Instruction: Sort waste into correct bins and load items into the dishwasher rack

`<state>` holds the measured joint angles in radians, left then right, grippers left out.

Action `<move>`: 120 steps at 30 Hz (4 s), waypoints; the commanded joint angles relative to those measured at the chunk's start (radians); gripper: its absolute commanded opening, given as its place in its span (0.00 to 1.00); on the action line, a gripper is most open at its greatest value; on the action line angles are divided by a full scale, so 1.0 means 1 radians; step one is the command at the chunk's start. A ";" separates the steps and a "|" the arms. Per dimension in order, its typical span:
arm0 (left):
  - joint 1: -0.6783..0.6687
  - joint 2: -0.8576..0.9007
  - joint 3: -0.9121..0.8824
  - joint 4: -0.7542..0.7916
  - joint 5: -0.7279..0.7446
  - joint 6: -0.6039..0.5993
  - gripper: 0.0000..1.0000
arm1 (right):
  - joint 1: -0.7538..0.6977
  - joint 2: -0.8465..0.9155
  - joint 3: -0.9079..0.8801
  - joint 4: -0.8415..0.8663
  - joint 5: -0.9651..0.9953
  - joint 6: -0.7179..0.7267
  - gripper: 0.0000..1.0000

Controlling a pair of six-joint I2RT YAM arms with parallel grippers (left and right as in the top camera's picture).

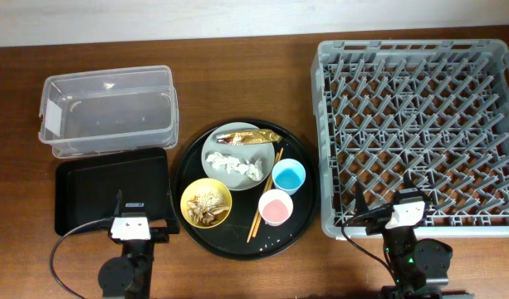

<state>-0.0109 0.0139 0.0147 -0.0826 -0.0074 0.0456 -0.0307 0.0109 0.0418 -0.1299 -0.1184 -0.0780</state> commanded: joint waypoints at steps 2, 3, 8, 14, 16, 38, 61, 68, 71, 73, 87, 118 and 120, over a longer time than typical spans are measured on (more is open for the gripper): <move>0.005 -0.008 -0.006 -0.001 0.011 0.016 0.99 | 0.005 -0.005 -0.008 0.000 -0.002 0.004 0.99; 0.005 -0.008 -0.006 -0.001 0.011 0.016 0.99 | 0.005 -0.005 -0.008 -0.001 -0.002 0.004 0.99; 0.005 -0.008 -0.006 -0.001 0.011 0.016 0.99 | 0.005 -0.005 -0.008 0.000 -0.002 0.004 0.99; 0.005 -0.008 -0.006 -0.002 0.011 0.016 0.99 | 0.005 -0.005 -0.008 0.000 -0.002 0.004 0.99; 0.005 -0.008 -0.006 -0.002 0.011 0.016 0.99 | 0.005 -0.005 -0.008 0.000 -0.002 0.004 0.99; 0.005 0.787 0.766 -0.470 0.235 -0.012 0.99 | 0.004 0.527 0.736 -0.677 -0.005 0.218 0.99; -0.381 1.785 1.151 -0.485 0.025 -0.292 0.89 | 0.004 0.614 0.849 -0.862 -0.004 0.214 0.99; -0.381 1.876 1.151 -0.448 0.027 -0.292 0.41 | 0.004 0.614 0.849 -0.862 -0.004 0.214 0.99; -0.381 1.873 1.154 -0.452 0.029 -0.291 0.00 | 0.005 0.614 0.849 -0.862 -0.001 0.214 0.99; -0.381 1.814 1.154 -0.454 0.026 -0.291 0.00 | 0.005 0.614 0.849 -0.862 -0.001 0.214 0.99; 0.031 1.459 1.154 -0.320 -0.052 -0.291 0.00 | 0.005 0.614 0.849 -0.862 -0.001 0.214 0.99; -0.349 1.958 1.191 -0.187 0.191 0.346 0.87 | 0.005 0.614 0.849 -0.870 -0.001 0.214 0.99; -0.349 1.963 1.191 -0.202 0.191 0.346 0.72 | 0.004 0.614 0.848 -0.870 -0.001 0.214 0.99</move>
<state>-0.3599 1.9644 1.1915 -0.2729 0.1764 0.3786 -0.0307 0.6273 0.8700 -0.9989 -0.1219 0.1322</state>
